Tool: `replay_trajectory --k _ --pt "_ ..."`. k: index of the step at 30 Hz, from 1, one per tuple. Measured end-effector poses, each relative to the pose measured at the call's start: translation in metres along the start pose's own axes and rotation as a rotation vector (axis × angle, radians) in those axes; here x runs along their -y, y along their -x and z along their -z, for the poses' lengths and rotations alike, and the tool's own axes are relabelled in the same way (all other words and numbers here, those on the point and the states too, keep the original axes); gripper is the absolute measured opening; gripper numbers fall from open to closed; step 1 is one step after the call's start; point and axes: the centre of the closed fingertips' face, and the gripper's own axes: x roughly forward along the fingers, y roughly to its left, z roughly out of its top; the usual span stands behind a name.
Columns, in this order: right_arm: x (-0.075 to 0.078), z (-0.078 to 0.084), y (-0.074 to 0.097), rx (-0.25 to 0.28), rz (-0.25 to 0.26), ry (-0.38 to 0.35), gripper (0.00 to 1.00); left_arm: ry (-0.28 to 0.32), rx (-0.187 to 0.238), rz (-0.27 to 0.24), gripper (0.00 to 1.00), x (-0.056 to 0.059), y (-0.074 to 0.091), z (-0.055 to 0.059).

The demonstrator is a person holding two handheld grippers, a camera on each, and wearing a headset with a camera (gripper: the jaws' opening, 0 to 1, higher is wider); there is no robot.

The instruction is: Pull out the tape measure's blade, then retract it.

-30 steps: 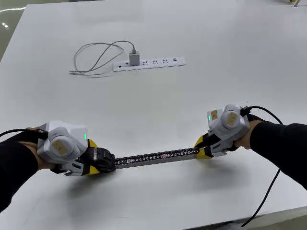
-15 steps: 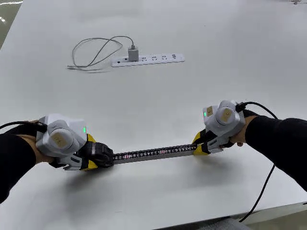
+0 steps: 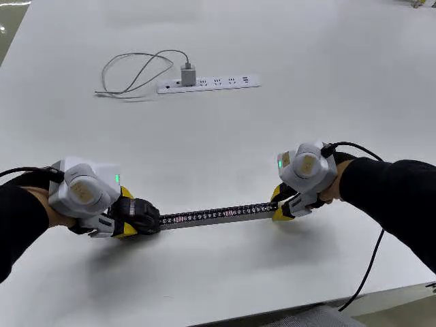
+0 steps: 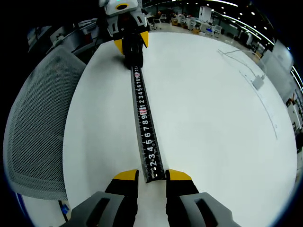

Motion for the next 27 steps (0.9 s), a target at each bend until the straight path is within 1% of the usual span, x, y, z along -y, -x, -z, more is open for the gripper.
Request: replay_trajectory --k 1,2,3,4,5,6,8,9,11,14,16,19,21,23,24,25,26,27 --pt "-0.003 0.000 0.000 0.002 -0.017 -0.008 0.24 0.001 0.001 0.001 0.32 -0.001 0.000 0.000" --pt "-0.003 0.000 0.001 -0.004 -0.027 -0.001 0.27 0.006 0.002 0.002 0.32 -0.002 0.000 0.001" --pt "-0.003 0.002 0.003 -0.023 -0.019 0.044 0.30 0.008 -0.001 0.003 0.32 -0.001 0.001 0.002" --pt "-0.004 0.001 0.004 -0.028 -0.019 0.061 0.30 0.006 -0.002 0.005 0.32 -0.001 0.002 0.002" --pt "-0.005 0.001 0.005 -0.028 -0.021 0.062 0.29 0.006 -0.001 0.006 0.32 -0.002 0.003 0.002" --pt "-0.005 0.000 0.007 -0.028 -0.022 0.059 0.28 0.011 0.001 0.007 0.32 -0.003 0.005 0.002" --pt "-0.005 -0.003 0.009 -0.020 -0.018 0.058 0.30 0.022 0.001 0.010 0.33 -0.003 0.009 0.003" --pt "-0.005 -0.004 0.010 -0.014 -0.014 0.056 0.30 0.027 0.002 0.008 0.34 -0.004 0.010 0.003" --pt "-0.006 -0.007 0.012 -0.001 -0.008 0.048 0.31 0.046 0.016 0.008 0.38 -0.005 0.013 0.002" --pt "-0.006 -0.009 0.015 0.009 0.004 0.044 0.35 0.049 0.017 0.006 0.43 -0.003 0.018 0.002" --pt "-0.005 -0.011 0.020 0.019 0.015 0.043 0.39 0.052 0.030 0.002 0.49 -0.003 0.020 0.000" --pt "-0.002 -0.012 0.026 0.028 0.032 0.033 0.42 0.064 0.039 0.001 0.52 -0.003 0.024 -0.002" --pt "-0.004 -0.011 0.031 0.038 0.041 0.017 0.45 0.089 0.052 0.004 0.53 -0.002 0.028 -0.003" --pt "-0.005 -0.010 0.035 0.054 0.051 0.010 0.47 0.098 0.066 -0.003 0.61 -0.002 0.030 -0.004" --pt "-0.006 -0.009 0.037 0.060 0.055 0.004 0.48 0.101 0.071 -0.015 0.66 -0.003 0.031 -0.004" --pt "-0.007 -0.009 0.039 0.066 0.060 -0.002 0.49 0.114 0.075 -0.036 0.74 -0.006 0.032 -0.005" --pt "-0.006 -0.009 0.042 0.080 0.072 -0.007 0.49 0.134 0.076 -0.047 0.80 -0.008 0.034 -0.004" --pt "-0.005 -0.009 0.044 0.089 0.081 -0.020 0.49 0.138 0.081 -0.053 0.85 -0.009 0.035 -0.003"
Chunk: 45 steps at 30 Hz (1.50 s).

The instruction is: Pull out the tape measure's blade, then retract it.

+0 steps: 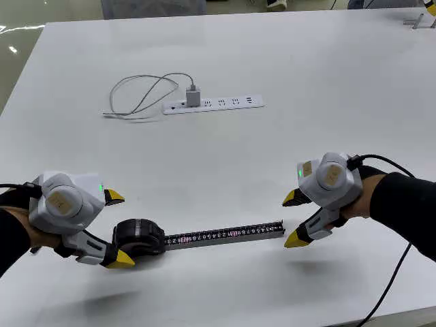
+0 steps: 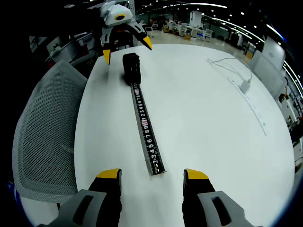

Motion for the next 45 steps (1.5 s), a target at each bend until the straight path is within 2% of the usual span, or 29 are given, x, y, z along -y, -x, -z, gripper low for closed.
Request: replay_trajectory --k 2,4,6,10,13,16,17,19,23,25,26,30,33,36,37,39,41,45 --pt "0.002 -0.004 0.005 0.041 0.022 -0.047 0.49 -0.004 -0.002 -0.029 0.92 -0.004 0.002 0.005" --pt "0.002 -0.005 0.009 0.056 0.029 -0.052 0.51 0.010 -0.002 -0.047 0.99 -0.007 0.003 0.009" --pt "0.005 -0.006 0.015 0.077 0.064 -0.078 0.52 0.049 0.024 -0.056 0.99 -0.007 0.008 0.008" --pt "0.008 -0.005 0.022 0.116 0.105 -0.112 0.58 0.167 0.054 -0.078 0.99 -0.009 0.013 0.012" --pt "0.008 0.000 0.025 0.128 0.127 -0.131 0.63 0.260 0.115 -0.111 0.99 -0.013 0.020 0.010" --pt "0.003 0.007 0.027 0.142 0.120 -0.182 0.66 0.423 0.207 -0.111 0.99 -0.016 0.026 0.005" --pt "0.003 0.008 0.029 0.156 0.129 -0.185 0.66 0.479 0.211 -0.126 0.99 -0.019 0.029 0.010" --pt "0.000 0.012 0.031 0.174 0.137 -0.229 0.67 0.507 0.230 -0.170 0.99 -0.026 0.033 0.016" --pt "-0.006 0.015 0.035 0.199 0.166 -0.259 0.72 0.527 0.262 -0.221 0.99 -0.028 0.043 0.024" --pt "-0.007 0.017 0.037 0.203 0.188 -0.263 0.73 0.543 0.276 -0.228 0.99 -0.025 0.046 0.027" --pt "-0.005 0.017 0.039 0.212 0.217 -0.254 0.73 0.543 0.276 -0.240 0.99 -0.024 0.047 0.030" --pt "0.000 0.016 0.047 0.241 0.282 -0.261 0.74 0.540 0.274 -0.269 0.99 -0.018 0.049 0.041" --pt "0.001 0.016 0.054 0.269 0.313 -0.289 0.78 0.546 0.264 -0.283 0.99 -0.013 0.050 0.049" --pt "-0.002 0.022 0.054 0.273 0.314 -0.314 0.84 0.548 0.257 -0.295 0.99 -0.006 0.053 0.053" --pt "-0.003 0.024 0.055 0.274 0.324 -0.315 0.85 0.534 0.247 -0.302 0.99 -0.003 0.053 0.055" --pt "-0.006 0.027 0.055 0.283 0.328 -0.324 0.86 0.486 0.262 -0.307 0.99 0.003 0.056 0.052" --pt "-0.011 0.031 0.052 0.286 0.324 -0.338 0.88 0.469 0.279 -0.351 0.99 0.001 0.062 0.050" --pt "-0.022 0.040 0.047 0.277 0.327 -0.331 0.92 0.491 0.303 -0.355 0.99 0.002 0.067 0.051"
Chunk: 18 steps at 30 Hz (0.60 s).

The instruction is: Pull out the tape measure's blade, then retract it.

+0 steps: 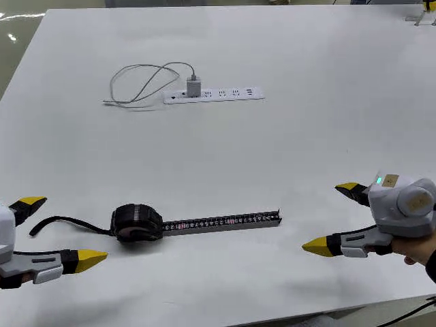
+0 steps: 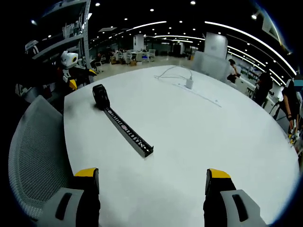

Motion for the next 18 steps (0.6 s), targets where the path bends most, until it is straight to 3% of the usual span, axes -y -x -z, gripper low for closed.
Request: replay_trajectory --k 6,9,13,15,18 --pt "-0.003 0.011 0.010 0.005 0.009 -0.017 0.99 0.003 -0.013 -0.010 0.99 -0.001 0.001 0.011" --pt "-0.004 0.012 0.015 0.015 0.007 0.014 0.99 0.022 -0.023 -0.013 0.99 0.001 0.001 0.020" --pt "-0.006 0.019 0.020 0.011 0.003 -0.005 0.99 0.015 -0.031 -0.026 0.99 0.003 0.004 0.027" --pt "-0.002 0.028 0.023 -0.013 0.009 0.010 0.99 -0.049 -0.036 -0.048 0.99 0.002 0.006 0.029" --pt "-0.003 0.029 0.025 0.006 0.001 -0.022 0.99 -0.019 -0.035 -0.031 0.99 0.006 0.007 0.031"
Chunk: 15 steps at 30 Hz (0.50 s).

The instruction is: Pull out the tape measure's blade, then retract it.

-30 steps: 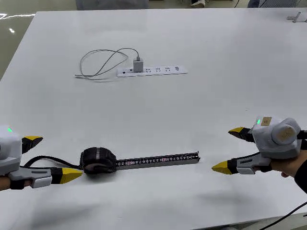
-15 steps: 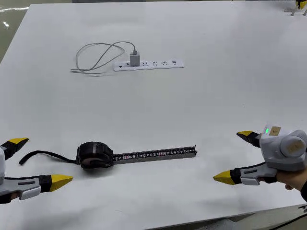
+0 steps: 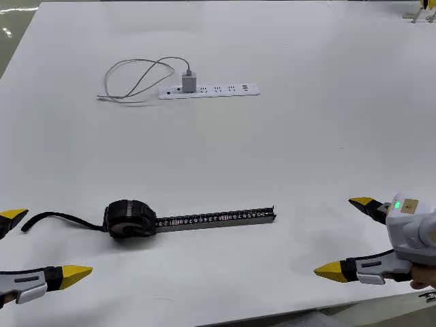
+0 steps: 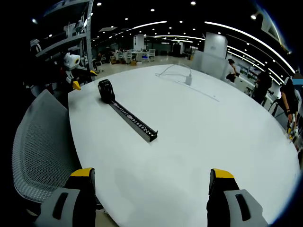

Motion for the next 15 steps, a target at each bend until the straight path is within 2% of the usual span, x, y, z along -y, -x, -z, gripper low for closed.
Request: replay_trajectory --k 6,12,15 --pt "-0.004 0.001 0.008 0.004 0.019 0.013 0.99 0.007 0.005 0.014 0.99 0.005 0.004 0.005" --pt "-0.006 0.012 0.011 -0.007 0.026 0.009 0.99 0.001 0.001 0.022 0.99 0.012 0.007 0.010" --pt "-0.007 0.016 0.012 -0.008 0.031 -0.002 0.99 -0.021 -0.002 -0.003 0.99 0.009 0.010 0.011"
